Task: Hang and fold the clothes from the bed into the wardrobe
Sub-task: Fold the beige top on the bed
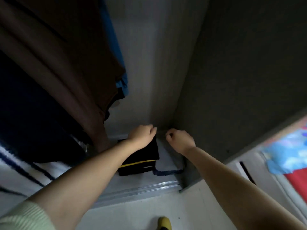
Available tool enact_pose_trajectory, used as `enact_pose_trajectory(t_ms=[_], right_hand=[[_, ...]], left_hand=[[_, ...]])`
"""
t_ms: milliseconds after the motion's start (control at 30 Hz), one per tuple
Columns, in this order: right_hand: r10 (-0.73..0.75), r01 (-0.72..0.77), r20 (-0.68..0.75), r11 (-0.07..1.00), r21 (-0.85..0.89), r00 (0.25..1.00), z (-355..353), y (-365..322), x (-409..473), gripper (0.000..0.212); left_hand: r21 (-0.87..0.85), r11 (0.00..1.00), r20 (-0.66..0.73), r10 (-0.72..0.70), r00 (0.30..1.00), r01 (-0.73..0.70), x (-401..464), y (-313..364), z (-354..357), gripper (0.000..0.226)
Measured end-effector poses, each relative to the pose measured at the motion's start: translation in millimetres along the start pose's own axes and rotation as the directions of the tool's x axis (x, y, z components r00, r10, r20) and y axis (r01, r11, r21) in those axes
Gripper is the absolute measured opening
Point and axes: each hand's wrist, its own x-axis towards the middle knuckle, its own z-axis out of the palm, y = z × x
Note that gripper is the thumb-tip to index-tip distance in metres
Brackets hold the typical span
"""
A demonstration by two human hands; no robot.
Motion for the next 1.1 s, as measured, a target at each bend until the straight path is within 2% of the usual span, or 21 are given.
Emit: enact_pose_trajectory(t_ms=[133,233,400,500,633,833,967,1100], right_hand=[[0.160,-0.161,-0.139,0.987,-0.002,0.977,-18.4,28.2,-60.6,0.032],[0.300,-0.309,-0.169,0.951,-0.026,0.939,-30.6,68.7,-111.3,0.031],[0.532,-0.543,-0.221,0.840,0.014,0.817,-57.5,145.5,-206.1,0.033],[0.617,-0.618,-0.262,0.781,0.089,0.742,-70.0,181.0,-246.2,0.030],[0.705,-0.697,-0.239,0.705,0.131,0.668,-92.9,239.9,-296.8,0.028],[0.790,-0.766,-0.215,0.611,0.198,0.575,-139.9,350.9,-365.4,0.030],[0.819,-0.808,-0.212,0.567,0.158,0.533,-179.7,420.2,-402.9,0.030],[0.841,-0.823,-0.219,0.534,0.193,0.494,-210.7,476.0,-418.0,0.030]], left_hand=[[0.063,0.982,0.172,0.164,0.971,-0.177,-12.6,47.3,12.1,0.041],[0.079,0.953,0.213,0.270,0.939,-0.292,-27.4,98.2,39.3,0.044],[-0.010,0.869,0.335,0.470,0.817,-0.496,-61.0,207.5,94.6,0.040],[-0.073,0.810,0.421,0.554,0.718,-0.582,-66.8,265.3,117.6,0.038],[-0.080,0.710,0.476,0.644,0.599,-0.700,-72.7,345.1,160.3,0.036],[-0.096,0.647,0.507,0.685,0.523,-0.756,-67.9,475.9,225.9,0.037],[-0.149,0.634,0.529,0.700,0.480,-0.759,-55.5,556.5,259.1,0.043],[-0.155,0.633,0.510,0.709,0.487,-0.759,-32.6,616.3,288.8,0.045]])
